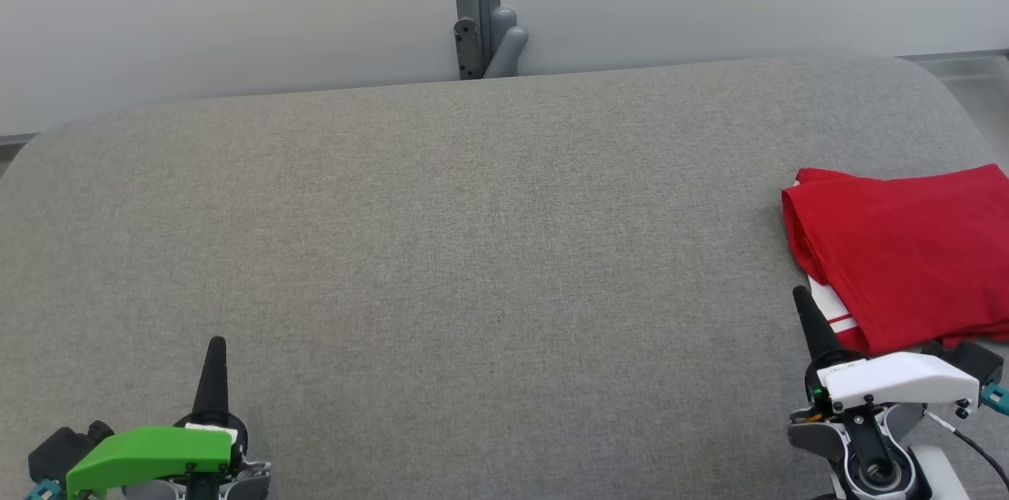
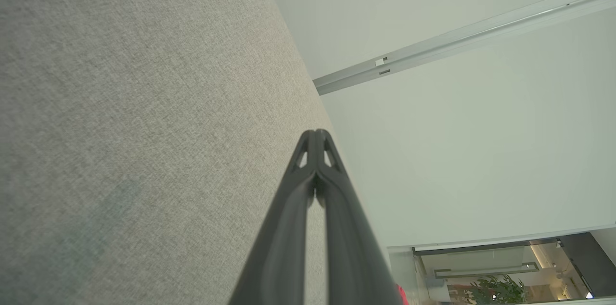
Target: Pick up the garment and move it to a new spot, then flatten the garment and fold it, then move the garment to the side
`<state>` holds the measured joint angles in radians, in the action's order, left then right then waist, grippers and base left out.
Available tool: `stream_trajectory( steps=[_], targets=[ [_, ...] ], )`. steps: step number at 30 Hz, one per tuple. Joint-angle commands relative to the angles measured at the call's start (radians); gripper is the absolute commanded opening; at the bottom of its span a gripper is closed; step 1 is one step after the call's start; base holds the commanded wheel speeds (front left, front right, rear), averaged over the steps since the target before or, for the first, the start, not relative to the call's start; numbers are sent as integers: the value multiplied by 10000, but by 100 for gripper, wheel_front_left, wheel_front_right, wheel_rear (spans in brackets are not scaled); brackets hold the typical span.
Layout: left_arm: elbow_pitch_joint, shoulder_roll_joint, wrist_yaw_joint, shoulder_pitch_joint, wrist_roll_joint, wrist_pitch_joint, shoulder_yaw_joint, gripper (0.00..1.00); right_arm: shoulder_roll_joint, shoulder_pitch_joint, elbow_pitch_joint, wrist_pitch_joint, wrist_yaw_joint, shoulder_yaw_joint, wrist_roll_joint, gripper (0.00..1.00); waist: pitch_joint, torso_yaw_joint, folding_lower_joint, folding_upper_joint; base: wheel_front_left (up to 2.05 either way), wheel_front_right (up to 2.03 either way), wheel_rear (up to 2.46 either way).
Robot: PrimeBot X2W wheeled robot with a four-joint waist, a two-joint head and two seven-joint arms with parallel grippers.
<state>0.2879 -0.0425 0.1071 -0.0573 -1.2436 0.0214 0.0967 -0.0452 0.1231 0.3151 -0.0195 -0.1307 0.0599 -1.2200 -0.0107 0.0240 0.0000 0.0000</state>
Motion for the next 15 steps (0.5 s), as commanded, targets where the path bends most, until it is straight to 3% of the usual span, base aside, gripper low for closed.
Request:
stream_trajectory(
  steps=[1,15],
  targets=[
    [-139,-79,86,-230,-231,50,52,0,-54,-61,-156,-76,-4,62,-260,0,3,-7,0,0,0,0,0],
    [-284,-93,154,-322,-1537,393,113,0,-64,-111,-392,-420,-4,240,-1644,0,28,-83,0,0,0,0,0]
  ],
)
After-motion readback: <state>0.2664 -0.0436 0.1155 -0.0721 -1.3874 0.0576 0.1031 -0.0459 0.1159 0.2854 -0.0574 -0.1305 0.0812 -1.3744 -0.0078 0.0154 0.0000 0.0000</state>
